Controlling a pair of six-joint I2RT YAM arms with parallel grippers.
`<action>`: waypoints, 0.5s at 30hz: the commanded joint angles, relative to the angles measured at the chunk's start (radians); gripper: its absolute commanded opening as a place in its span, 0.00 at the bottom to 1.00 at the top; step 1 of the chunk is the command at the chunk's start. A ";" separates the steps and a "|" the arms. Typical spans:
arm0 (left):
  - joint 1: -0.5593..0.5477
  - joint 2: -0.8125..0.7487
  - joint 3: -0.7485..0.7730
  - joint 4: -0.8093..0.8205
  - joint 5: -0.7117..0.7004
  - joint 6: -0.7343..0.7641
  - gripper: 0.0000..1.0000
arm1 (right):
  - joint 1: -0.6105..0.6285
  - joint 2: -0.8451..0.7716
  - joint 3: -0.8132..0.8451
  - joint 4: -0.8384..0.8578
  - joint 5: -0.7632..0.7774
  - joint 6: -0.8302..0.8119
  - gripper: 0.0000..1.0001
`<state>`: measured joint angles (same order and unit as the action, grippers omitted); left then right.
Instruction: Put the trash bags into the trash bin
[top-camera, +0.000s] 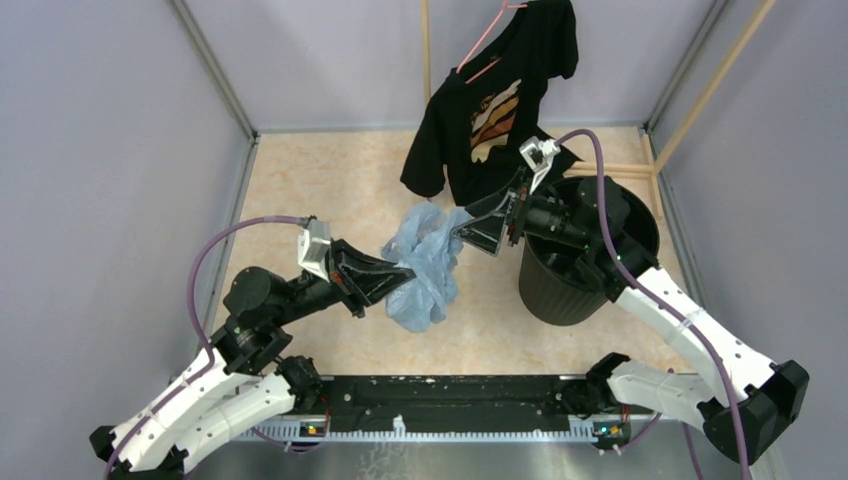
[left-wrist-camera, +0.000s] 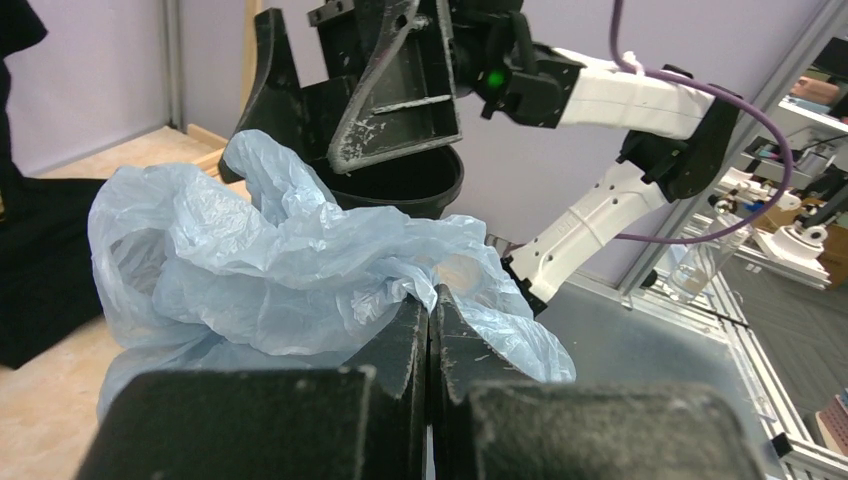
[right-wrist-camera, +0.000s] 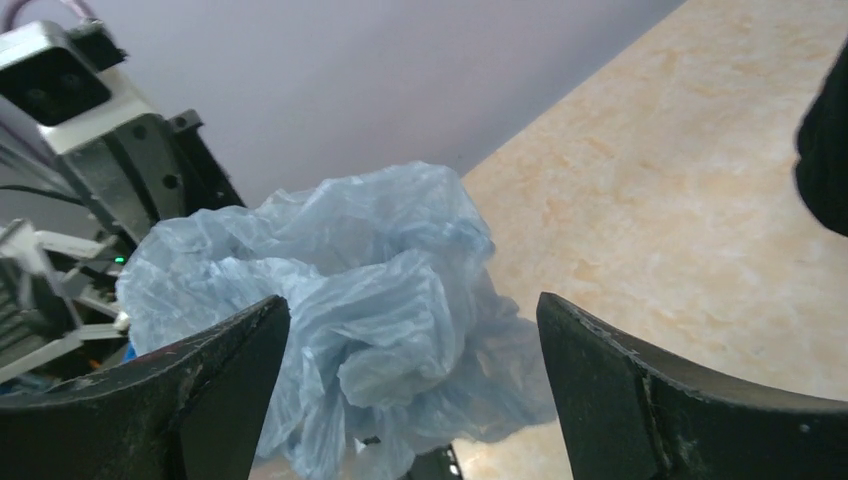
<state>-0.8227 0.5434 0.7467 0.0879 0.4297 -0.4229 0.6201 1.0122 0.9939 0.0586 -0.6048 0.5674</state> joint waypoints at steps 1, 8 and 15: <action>0.000 0.009 -0.024 0.126 0.027 -0.045 0.00 | 0.022 0.012 -0.060 0.330 -0.069 0.206 0.88; 0.000 -0.008 -0.004 0.035 -0.121 -0.037 0.00 | 0.025 0.016 0.001 0.217 -0.049 0.094 0.05; 0.000 -0.079 0.008 -0.253 -0.563 -0.073 0.03 | 0.023 -0.142 0.067 -0.047 0.330 -0.183 0.00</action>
<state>-0.8227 0.5098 0.7269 -0.0067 0.1673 -0.4690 0.6449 0.9741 0.9848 0.1036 -0.4889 0.5610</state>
